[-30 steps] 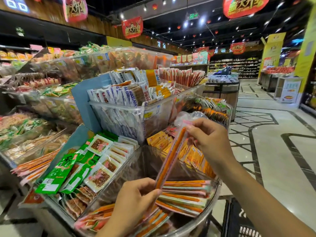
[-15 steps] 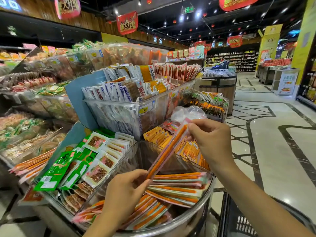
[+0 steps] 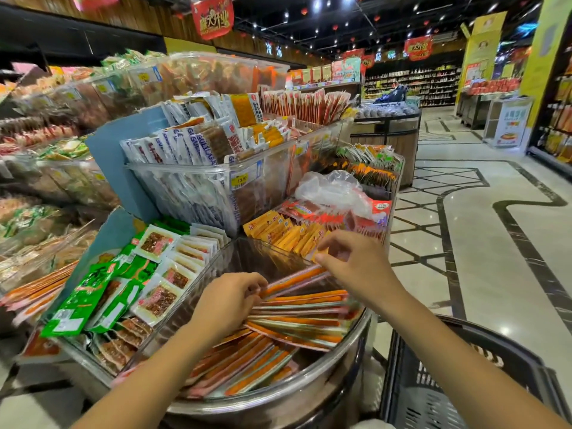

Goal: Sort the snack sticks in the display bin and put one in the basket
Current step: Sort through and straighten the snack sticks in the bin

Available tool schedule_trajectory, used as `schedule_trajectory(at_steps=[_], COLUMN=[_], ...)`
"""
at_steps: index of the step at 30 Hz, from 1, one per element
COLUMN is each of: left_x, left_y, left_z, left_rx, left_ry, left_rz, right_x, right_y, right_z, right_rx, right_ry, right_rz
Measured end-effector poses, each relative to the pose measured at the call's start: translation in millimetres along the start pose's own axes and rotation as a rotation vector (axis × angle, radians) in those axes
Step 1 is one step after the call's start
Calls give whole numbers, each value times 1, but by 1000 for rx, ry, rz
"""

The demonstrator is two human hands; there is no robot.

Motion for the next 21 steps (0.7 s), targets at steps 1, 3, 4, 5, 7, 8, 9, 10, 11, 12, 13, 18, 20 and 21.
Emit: schedule_trajectory(at_steps=[1, 3, 4, 5, 7, 8, 9, 10, 11, 12, 13, 18, 20, 21], left_x=[2, 7, 8, 9, 8, 7, 6, 5, 3, 3, 3, 5, 4, 2], left_y=[-4, -13, -18, -22, -31, -36, -40, -43, -46, -48, -49, -56, -56, -56], left_z=[7, 19, 23, 27, 33, 35, 37, 39, 40, 41, 42, 37, 36, 36], left_rx=[22, 46, 49, 51, 57, 60, 63, 66, 63, 48, 23, -30, -21, -2], left_ry=[-2, -17, -28, -40, -62, -71, -79, -86, -91, -96, -99, -85, -87, -92], left_rz=[13, 40, 57, 78, 113, 119, 126, 139, 157, 173, 190, 220, 205, 198], right_x=[-3, -11, -15, -17, -24, -27, -29, -30, -32, -34, -35, -37, -36, -36], right_y=[-4, -12, -15, -18, -21, -21, -20, -20, -19, -18, -18, -25, -28, -28], right_z=[-1, -3, -4, -6, -11, -12, -14, -15, -15, -16, -16, -22, -23, -23], right_rx=[35, 100, 139, 174, 190, 178, 168, 160, 154, 148, 145, 143, 118, 100], right_ry=[11, 17, 15, 8, 9, 11, 11, 13, 18, 27, 37, 90, 125, 131], right_rz=[-32, -98, -133, -172, -240, -276, -312, -342, -370, -396, -425, -583, -637, -662])
Point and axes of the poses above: each hand's wrist, its own z-axis towards the middle knuckle, its own y-axis out of the back of the hand, x = y × z, the point moved 5 cm from there along z, towards the middle knuckle, and after that the axes turned 4 degrees about -x, right-handed, at the moved point
